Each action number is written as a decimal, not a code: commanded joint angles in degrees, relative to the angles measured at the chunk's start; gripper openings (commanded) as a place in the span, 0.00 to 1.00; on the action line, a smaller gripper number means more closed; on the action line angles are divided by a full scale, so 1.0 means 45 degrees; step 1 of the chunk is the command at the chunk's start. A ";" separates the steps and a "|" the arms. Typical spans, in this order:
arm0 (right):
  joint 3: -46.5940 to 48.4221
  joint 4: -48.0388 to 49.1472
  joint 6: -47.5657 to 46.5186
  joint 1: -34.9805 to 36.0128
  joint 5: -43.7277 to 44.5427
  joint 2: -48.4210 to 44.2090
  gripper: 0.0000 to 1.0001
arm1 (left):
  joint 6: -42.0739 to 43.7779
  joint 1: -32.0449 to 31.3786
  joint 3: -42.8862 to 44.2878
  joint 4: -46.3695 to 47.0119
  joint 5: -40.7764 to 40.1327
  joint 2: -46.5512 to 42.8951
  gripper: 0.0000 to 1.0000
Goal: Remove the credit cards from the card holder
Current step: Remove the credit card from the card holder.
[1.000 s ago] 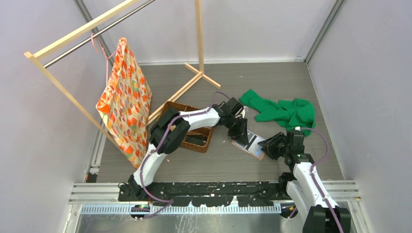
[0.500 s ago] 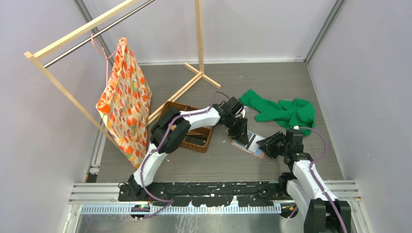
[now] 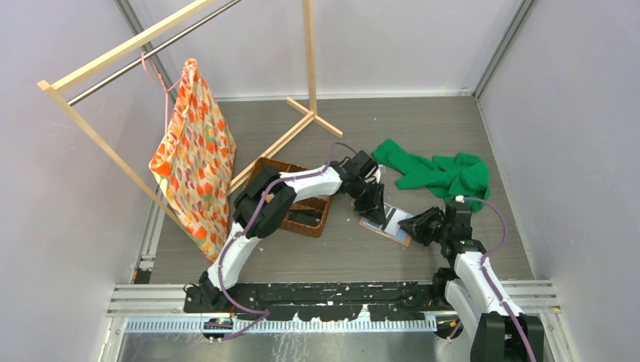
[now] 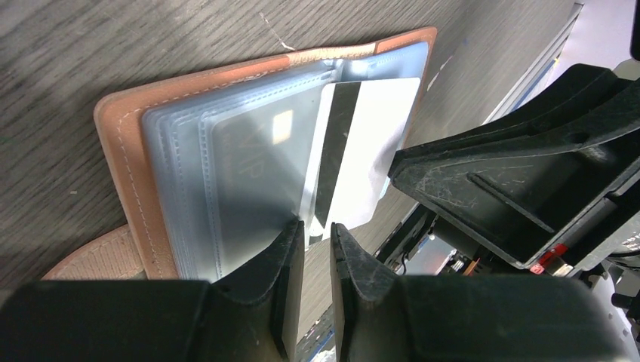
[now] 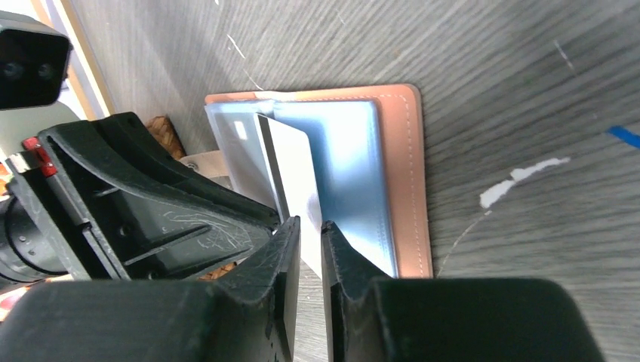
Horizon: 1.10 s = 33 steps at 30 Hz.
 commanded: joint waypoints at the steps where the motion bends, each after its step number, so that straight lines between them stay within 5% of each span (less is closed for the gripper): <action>1: -0.0009 0.1429 0.0136 -0.0051 -0.0960 0.0245 0.21 | 0.0334 -0.0077 0.0153 -0.0483 -0.0617 0.0457 0.22; 17: 0.0083 0.2676 0.0156 -0.0051 -0.1819 0.0658 0.19 | 0.0334 -0.0097 0.0294 -0.0455 -0.0388 0.0778 0.22; 25: 0.0167 0.1203 -0.0235 -0.0051 -0.0300 0.1266 0.39 | 0.0387 -0.0097 0.0331 -0.0583 -0.0409 0.0760 0.21; 33: 0.0294 0.0967 -0.0586 -0.0051 0.0159 0.2031 0.43 | 0.0732 0.0043 0.0655 -0.1229 -0.0821 0.0865 0.21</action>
